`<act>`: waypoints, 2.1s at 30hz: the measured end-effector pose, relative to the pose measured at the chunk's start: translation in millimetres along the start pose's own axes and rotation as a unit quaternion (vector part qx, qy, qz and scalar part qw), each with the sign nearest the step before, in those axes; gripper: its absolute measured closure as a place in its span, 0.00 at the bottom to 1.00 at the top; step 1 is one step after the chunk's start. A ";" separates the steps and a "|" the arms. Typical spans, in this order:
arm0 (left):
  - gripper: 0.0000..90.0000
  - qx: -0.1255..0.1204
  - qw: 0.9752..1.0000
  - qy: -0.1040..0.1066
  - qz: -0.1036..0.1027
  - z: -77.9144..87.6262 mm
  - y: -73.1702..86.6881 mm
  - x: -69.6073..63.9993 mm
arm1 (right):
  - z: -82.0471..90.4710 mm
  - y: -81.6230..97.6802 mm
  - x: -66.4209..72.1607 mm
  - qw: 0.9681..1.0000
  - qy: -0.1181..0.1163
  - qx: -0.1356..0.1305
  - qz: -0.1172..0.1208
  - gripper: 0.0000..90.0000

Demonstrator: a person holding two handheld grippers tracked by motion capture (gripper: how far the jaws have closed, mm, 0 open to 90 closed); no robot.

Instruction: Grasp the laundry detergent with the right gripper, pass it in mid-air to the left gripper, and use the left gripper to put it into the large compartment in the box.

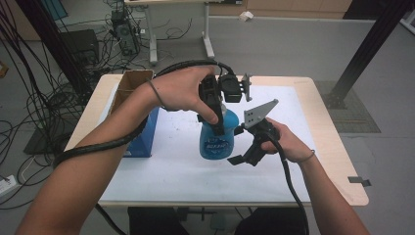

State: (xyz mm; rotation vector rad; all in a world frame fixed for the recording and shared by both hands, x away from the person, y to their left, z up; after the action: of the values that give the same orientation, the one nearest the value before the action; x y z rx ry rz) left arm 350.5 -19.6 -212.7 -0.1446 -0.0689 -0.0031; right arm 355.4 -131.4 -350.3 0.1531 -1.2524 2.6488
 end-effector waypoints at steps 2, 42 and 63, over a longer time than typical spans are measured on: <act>0.42 0.001 1.000 0.002 -0.001 0.3 0.5 -0.4 | 2.0 3.7 -1.6 1.000 0.003 0.024 -0.005 0.02; 0.42 0.007 0.999 -0.008 0.040 12.7 19.0 11.3 | 43.3 64.9 -29.6 0.949 0.074 0.297 -0.068 0.05; 0.42 -0.009 0.989 -0.056 0.138 78.4 18.2 38.1 | 45.1 63.1 -32.2 0.953 0.085 0.284 -0.066 0.05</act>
State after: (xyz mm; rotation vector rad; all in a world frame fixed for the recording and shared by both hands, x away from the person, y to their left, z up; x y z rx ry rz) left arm 383.3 9.7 -135.3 -0.1719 -0.1599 0.2811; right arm 372.4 -209.9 -374.9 0.0851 -0.3882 2.7529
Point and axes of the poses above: each handheld gripper's, and its own axes: z roughly backward along the jaws, y roughly out of its underside, x roughly to its left, the point moved 5 cm from there along -z, roughly forward along the jaws, and after that the axes turned 5 degrees about -z, right-handed, at the moved point
